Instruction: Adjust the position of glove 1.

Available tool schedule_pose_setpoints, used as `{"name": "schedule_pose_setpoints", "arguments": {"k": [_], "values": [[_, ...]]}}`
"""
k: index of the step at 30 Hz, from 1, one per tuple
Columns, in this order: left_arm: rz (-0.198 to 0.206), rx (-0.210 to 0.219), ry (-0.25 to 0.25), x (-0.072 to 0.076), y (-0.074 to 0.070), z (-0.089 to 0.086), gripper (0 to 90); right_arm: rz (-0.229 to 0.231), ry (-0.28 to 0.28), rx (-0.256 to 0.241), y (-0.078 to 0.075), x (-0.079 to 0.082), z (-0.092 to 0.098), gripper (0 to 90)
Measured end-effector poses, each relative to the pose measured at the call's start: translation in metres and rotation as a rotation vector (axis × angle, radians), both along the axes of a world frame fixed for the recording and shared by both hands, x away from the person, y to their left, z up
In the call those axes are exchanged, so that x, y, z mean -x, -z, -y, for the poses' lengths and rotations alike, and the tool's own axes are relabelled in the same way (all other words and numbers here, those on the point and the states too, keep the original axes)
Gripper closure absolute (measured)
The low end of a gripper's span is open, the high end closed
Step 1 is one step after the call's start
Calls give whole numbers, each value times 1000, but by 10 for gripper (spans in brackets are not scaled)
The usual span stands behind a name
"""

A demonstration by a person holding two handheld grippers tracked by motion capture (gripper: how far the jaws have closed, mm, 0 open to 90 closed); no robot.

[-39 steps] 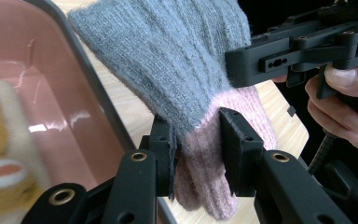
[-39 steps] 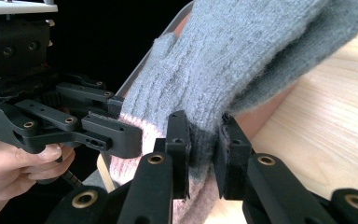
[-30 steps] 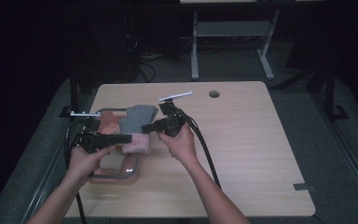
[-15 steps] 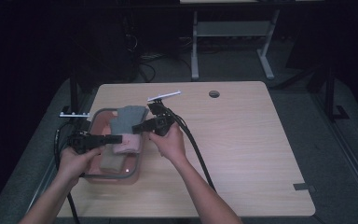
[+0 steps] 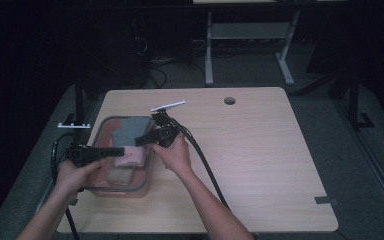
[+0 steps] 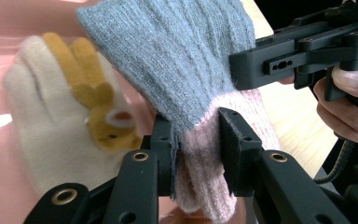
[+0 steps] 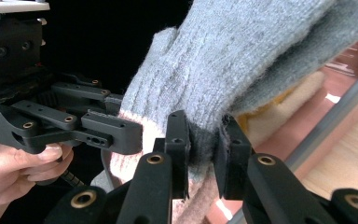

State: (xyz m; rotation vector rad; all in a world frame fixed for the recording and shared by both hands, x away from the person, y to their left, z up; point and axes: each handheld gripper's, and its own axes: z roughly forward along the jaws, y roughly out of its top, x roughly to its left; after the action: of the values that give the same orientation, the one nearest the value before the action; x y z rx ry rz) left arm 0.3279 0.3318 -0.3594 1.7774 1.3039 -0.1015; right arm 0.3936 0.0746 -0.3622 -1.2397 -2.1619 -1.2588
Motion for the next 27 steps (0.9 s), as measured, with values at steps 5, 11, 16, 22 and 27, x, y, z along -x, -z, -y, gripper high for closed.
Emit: {"name": "schedule_pose_setpoints", "arguments": {"k": [5,11,16,22,27], "values": [[-13,-7,-7,-1,5,-6,690,-8,-10,9,6,-3,-7,771],[-22,-15,-15,-1,8,-12,691,-24,-17,12,11,-7,-14,771],[-33,-15,-23,-1,13,-17,691,-30,-29,22,14,-9,-19,769],[-40,-13,-32,-1,17,-21,692,-30,-42,50,14,-10,-26,768],[-43,-20,-23,1,19,-22,692,-28,-53,62,16,-10,-28,760]]}}
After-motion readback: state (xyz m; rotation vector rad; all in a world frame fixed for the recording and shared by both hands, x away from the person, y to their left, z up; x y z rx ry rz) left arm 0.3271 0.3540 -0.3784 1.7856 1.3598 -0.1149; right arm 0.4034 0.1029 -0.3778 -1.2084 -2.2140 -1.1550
